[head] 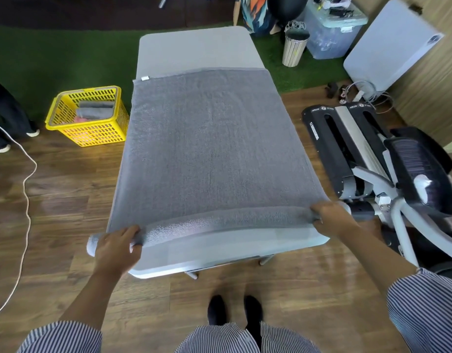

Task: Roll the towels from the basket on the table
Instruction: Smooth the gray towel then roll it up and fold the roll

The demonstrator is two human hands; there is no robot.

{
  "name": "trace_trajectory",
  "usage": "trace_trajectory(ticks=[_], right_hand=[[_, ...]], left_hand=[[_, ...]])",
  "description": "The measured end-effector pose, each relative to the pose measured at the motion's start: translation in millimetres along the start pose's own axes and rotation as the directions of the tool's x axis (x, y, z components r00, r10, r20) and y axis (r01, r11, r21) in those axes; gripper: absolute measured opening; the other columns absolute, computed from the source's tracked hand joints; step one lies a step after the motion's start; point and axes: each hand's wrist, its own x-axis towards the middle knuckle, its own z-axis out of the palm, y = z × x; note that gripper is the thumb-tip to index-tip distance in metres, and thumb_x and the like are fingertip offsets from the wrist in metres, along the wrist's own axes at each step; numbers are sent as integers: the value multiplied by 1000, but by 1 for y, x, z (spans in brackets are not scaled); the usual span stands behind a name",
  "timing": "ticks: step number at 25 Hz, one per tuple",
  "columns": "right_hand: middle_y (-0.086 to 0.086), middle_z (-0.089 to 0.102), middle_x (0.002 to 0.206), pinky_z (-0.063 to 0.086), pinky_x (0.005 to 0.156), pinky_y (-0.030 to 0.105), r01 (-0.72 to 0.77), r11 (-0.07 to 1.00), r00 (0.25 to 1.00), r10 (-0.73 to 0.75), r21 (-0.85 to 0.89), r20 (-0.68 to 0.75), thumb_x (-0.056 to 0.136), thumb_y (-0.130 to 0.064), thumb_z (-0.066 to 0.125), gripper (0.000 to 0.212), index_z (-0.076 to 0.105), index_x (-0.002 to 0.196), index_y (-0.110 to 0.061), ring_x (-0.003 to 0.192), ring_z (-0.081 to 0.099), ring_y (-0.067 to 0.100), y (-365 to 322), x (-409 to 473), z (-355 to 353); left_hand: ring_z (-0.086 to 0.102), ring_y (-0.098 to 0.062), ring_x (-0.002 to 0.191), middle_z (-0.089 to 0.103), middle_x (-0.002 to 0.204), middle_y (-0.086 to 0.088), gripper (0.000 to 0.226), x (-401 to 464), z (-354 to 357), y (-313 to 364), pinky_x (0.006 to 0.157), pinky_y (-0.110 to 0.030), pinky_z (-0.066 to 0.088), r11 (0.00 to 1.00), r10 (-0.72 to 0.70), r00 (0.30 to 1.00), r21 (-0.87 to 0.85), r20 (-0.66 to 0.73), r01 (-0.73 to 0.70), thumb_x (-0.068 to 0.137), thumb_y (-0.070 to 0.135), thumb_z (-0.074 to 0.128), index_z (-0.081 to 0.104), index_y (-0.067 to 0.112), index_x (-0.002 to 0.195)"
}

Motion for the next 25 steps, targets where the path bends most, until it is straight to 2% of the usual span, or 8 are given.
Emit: trace_trajectory(ticks=[3,6,9,14,18,20,23,25], right_hand=[[0,49,82,47,78,36,-18,1000,998,19,-25,61,79,-20,46,20,37,63,-30,91,54,26,-3,-3,-5],[7,54,104,42,89,42,21,1000,998,-19,20,-64,78,-9,53,21,58,98,-14,101,51,34,0,1,-3],[16,58,101,45,82,50,-8,998,990,17,65,-140,75,2,54,27,61,100,0,93,56,40,9,11,3],[13,56,117,40,95,41,2,997,997,5,81,-79,74,-1,60,42,58,115,-1,110,49,37,6,6,6],[14,59,90,40,70,34,-49,996,994,56,76,-97,75,-4,54,7,57,80,-8,88,56,34,5,5,5],[11,54,78,35,67,32,-47,997,996,51,62,-79,78,-9,50,13,45,67,-15,80,54,32,3,1,0],[9,59,90,37,96,41,-36,999,997,33,-38,-70,79,-15,42,12,53,82,-15,89,55,30,4,3,-6],[7,58,104,33,99,45,-32,998,991,25,-51,-132,78,-2,46,29,58,102,-12,99,55,31,5,9,-3]], left_hand=[[64,-39,70,71,80,-12,30,0,-2,-7,71,-42,47,997,-73,997,-37,40,74,71,16,54,67,9,98],[62,-39,75,69,88,-13,28,2,-3,-12,72,-44,47,986,-119,991,-127,-64,110,75,16,57,61,7,101],[60,-38,73,65,86,-11,36,1,3,-13,65,-45,49,989,-72,984,-142,-162,49,71,28,45,62,4,91],[63,-42,84,67,90,-18,43,4,7,-13,84,-61,47,996,-50,999,-72,-8,50,61,11,69,62,0,102],[64,-38,68,68,75,-13,37,4,2,-6,72,-49,49,999,-33,999,-9,4,33,63,16,48,65,4,93],[64,-37,78,71,85,-10,44,3,-1,-9,79,-45,45,998,-67,995,25,80,65,66,23,40,66,11,100],[64,-36,84,71,94,-7,44,7,-4,-12,81,-47,45,998,-52,997,21,54,51,67,23,40,68,14,101],[65,-36,82,70,97,-9,40,8,-3,-7,76,-52,48,1000,15,998,27,-66,-13,67,16,45,69,9,98]])
